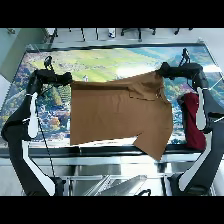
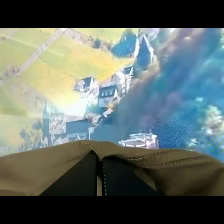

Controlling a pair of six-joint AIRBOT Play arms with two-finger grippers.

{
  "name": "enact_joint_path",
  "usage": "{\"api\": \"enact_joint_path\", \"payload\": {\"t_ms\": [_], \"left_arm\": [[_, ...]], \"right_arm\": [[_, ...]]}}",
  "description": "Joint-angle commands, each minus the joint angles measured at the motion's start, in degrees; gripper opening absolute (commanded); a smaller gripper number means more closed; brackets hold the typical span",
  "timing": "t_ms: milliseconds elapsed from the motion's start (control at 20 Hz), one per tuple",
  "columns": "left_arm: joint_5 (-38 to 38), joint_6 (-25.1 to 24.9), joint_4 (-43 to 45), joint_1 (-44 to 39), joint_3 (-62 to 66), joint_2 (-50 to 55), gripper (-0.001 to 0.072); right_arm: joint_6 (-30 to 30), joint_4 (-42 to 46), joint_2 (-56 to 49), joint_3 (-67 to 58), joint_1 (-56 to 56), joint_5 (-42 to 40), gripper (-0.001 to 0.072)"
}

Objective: Fold the shirts.

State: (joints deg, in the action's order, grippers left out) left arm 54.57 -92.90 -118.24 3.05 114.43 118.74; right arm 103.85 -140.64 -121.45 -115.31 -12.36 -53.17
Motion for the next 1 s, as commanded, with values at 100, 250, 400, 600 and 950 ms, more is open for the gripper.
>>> {"api": "enact_joint_path", "payload": {"t_ms": [100, 250, 400, 600, 950], "left_arm": [[6.6, 2.4, 4.76, -0.04, -1.57, -4.28, 0.0014], [9.55, 2.58, 4.76, -0.09, -4.02, -6.75, 0.0014], [10.16, 2.6, 4.76, -1.97, -6.01, -6.86, 0.0015], [9.51, 6.49, 14.38, -4.98, -10.62, -6.86, 0.0014], [9.03, 8.07, 18.03, -6.6, -14.14, -4.83, 0.0015]], "right_arm": [[-0.98, 15.15, 3.21, -3.93, -1.92, -13.07, 0.0018], [-0.33, 24.13, 6.27, -3.39, -1.38, -18.43, 0.0018], [-0.13, 27.67, 6.62, -1.29, -0.5, -22.38, 0.0018], [-1.22, 38.38, 6.03, 2.27, 1.79, -22.49, 0.0017], [-2.99, 40.15, 3.8, 2.27, 3.98, -20.26, 0.0018]]}}
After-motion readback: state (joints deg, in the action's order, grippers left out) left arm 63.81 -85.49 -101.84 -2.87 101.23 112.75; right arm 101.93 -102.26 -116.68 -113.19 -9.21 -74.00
